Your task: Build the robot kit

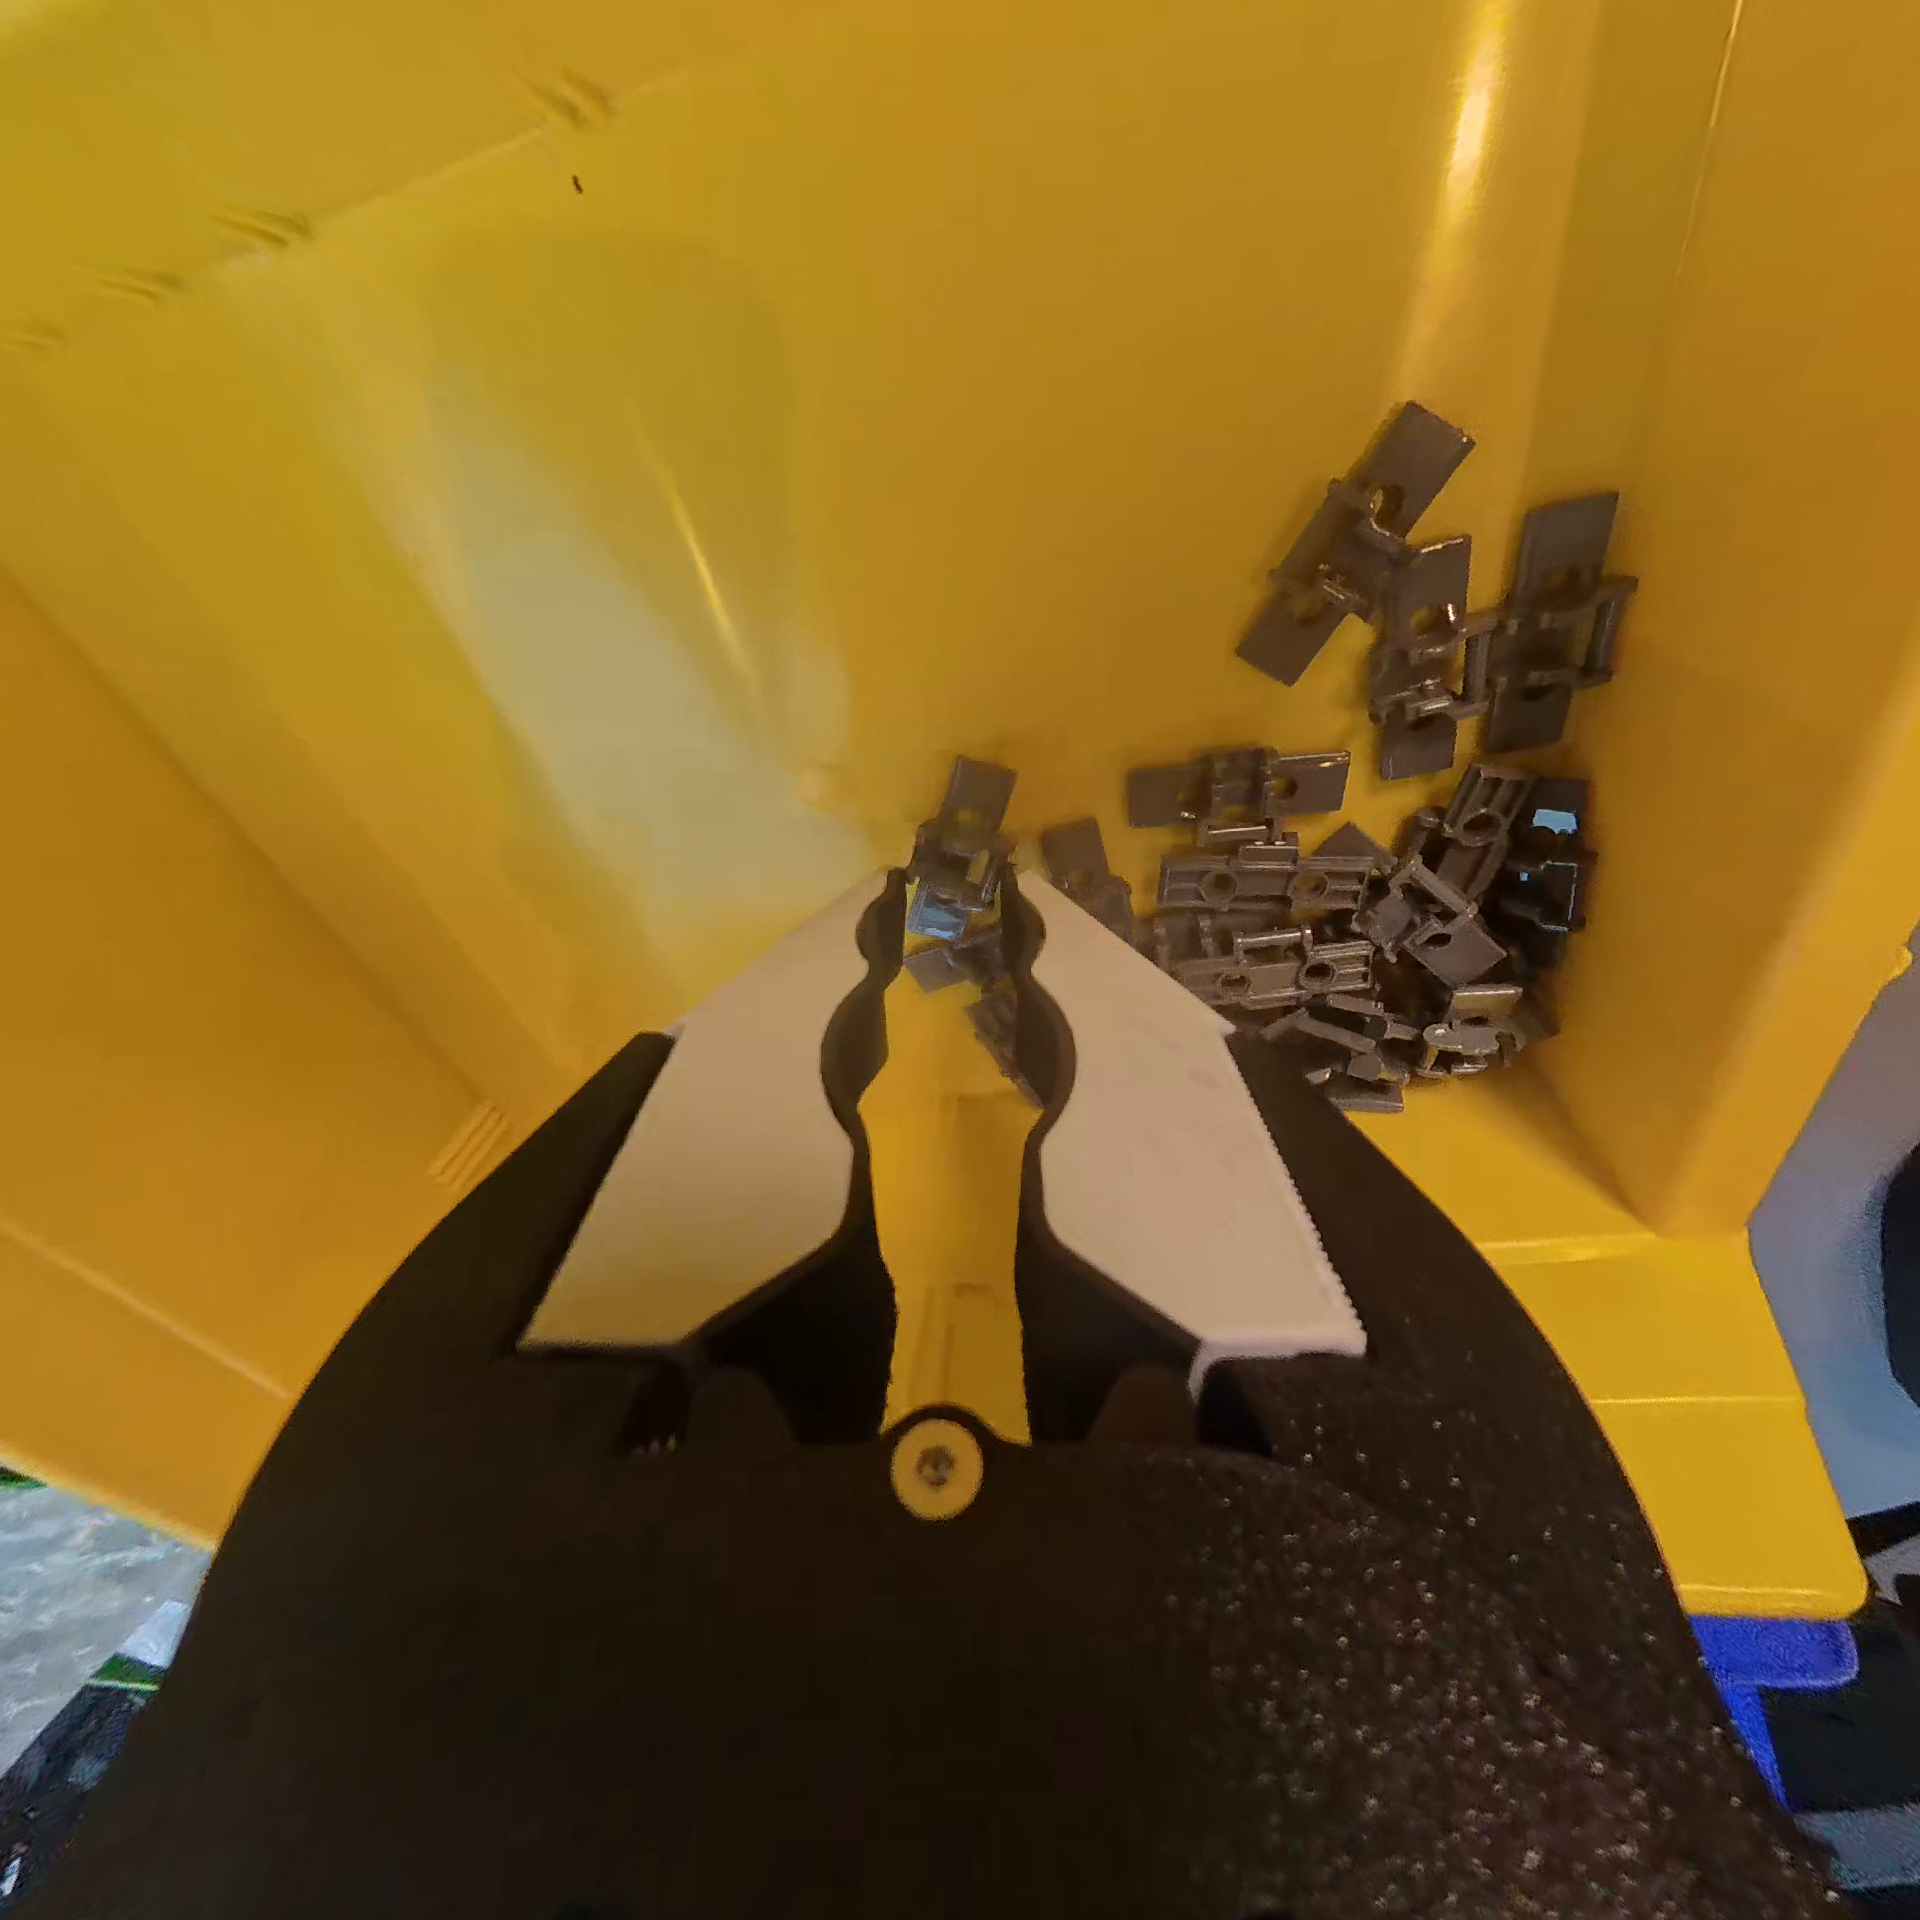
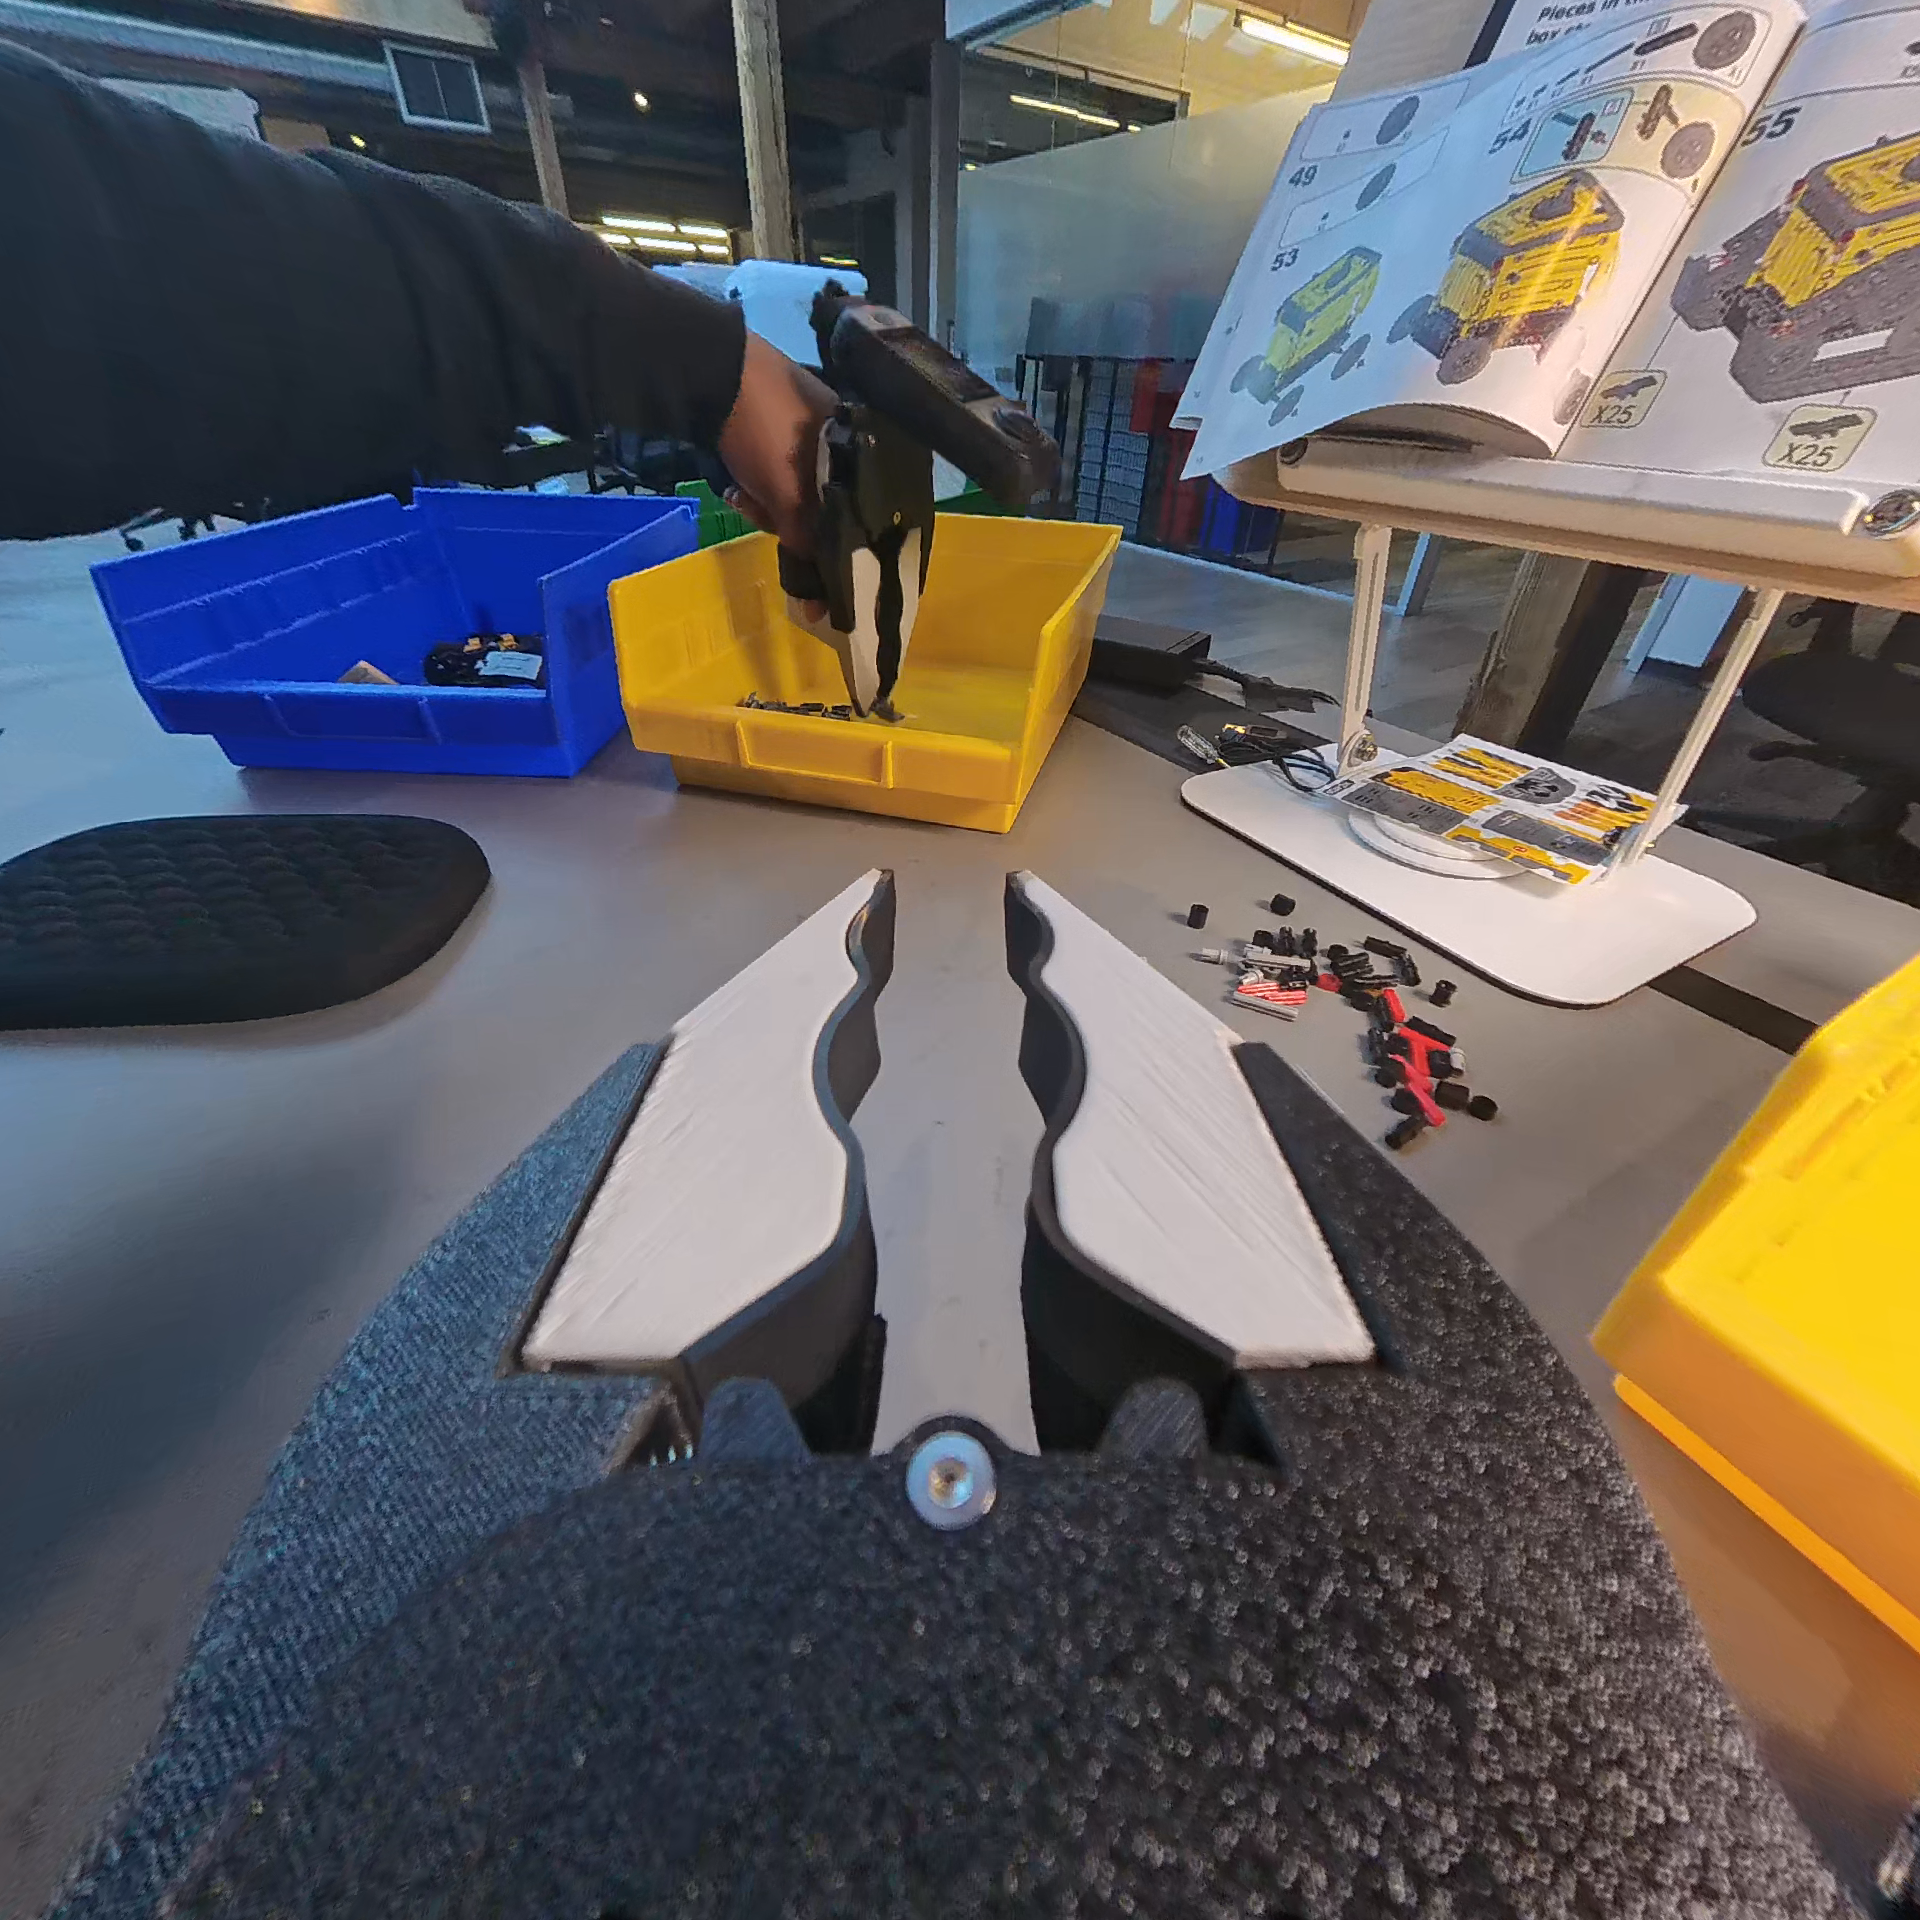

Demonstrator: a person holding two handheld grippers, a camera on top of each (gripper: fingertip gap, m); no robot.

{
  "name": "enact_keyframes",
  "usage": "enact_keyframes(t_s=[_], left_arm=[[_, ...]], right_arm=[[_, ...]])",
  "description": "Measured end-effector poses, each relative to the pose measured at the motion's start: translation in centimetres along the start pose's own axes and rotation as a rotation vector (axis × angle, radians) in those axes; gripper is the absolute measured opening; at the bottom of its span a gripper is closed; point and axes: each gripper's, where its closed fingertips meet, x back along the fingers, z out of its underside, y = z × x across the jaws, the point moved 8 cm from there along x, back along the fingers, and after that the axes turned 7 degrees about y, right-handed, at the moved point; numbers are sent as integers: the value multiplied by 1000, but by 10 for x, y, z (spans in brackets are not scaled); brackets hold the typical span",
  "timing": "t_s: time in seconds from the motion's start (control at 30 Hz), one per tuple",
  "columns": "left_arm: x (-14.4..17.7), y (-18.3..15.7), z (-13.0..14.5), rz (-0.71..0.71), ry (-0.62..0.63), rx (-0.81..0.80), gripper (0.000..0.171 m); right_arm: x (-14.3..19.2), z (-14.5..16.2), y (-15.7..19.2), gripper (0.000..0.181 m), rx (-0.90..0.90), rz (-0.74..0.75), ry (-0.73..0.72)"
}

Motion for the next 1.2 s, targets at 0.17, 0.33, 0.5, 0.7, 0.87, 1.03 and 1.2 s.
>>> enact_keyframes(t_s=[0.17,0.33,0.5,0.7,0.87,1.03,1.2], left_arm=[[55,-24,-3,-75,-210,-62,17],[108,-130,-33,-107,-441,-373,17],[87,-240,-73,-74,-486,-706,17],[54,-284,-105,-41,-485,-864,17],[46,-286,-109,-45,-501,-868,20],[51,-268,-95,-76,-545,-774,27],[76,-191,-54,-141,-537,-492,28]], right_arm=[[1,-1,-1,21,-4,6,-6],[-1,0,-2,21,-14,0,-1],[-1,2,0,21,9,22,14],[-1,3,0,21,36,39,32],[-4,6,3,21,51,13,58],[-5,6,6,21,66,-2,70],[-5,5,6,21,58,-12,65]])
